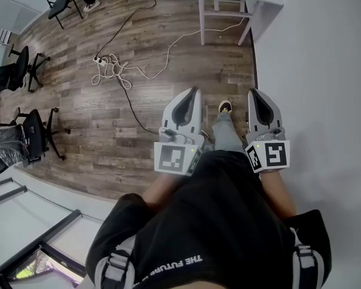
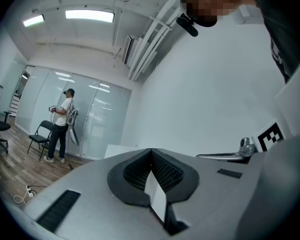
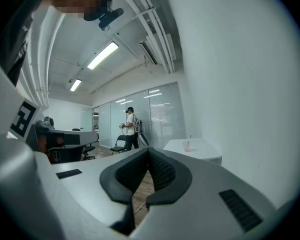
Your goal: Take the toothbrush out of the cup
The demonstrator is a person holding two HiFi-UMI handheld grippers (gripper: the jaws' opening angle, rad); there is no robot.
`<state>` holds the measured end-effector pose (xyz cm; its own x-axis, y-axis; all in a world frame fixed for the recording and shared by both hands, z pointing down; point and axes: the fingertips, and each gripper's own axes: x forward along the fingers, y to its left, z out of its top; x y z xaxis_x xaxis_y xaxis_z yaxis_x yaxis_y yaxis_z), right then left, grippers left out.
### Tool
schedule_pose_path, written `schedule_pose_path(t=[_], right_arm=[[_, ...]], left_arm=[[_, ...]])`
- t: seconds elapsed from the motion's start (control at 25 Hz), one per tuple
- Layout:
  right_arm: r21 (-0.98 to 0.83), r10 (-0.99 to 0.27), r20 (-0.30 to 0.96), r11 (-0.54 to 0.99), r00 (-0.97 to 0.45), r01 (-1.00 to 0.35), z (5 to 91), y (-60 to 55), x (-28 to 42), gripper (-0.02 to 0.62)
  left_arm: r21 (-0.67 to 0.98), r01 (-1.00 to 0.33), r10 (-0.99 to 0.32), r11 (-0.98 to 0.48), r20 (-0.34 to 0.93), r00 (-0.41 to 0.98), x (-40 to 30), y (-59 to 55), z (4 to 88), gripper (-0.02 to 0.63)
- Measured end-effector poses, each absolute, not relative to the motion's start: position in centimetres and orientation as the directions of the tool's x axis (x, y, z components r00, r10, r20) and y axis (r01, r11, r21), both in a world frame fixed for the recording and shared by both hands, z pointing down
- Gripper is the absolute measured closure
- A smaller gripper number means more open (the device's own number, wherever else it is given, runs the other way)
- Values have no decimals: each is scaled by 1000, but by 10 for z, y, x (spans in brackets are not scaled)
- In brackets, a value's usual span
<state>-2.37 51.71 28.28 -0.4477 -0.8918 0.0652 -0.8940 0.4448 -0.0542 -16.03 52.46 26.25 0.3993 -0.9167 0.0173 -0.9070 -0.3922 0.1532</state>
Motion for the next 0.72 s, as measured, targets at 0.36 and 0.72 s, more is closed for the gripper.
schedule_pose_path(t=[0.36,0.72], right_arm=[[-74,-892,65,443,-448,-894,290,462,-9,580],[-61,-894,45,443,-446,-895,284,369,17,580]], left_arm=[[151,-905,-913,-398,29,407,-144,470,267,588],[130,-907,-912,-401,37,408,-118,381,259,588]])
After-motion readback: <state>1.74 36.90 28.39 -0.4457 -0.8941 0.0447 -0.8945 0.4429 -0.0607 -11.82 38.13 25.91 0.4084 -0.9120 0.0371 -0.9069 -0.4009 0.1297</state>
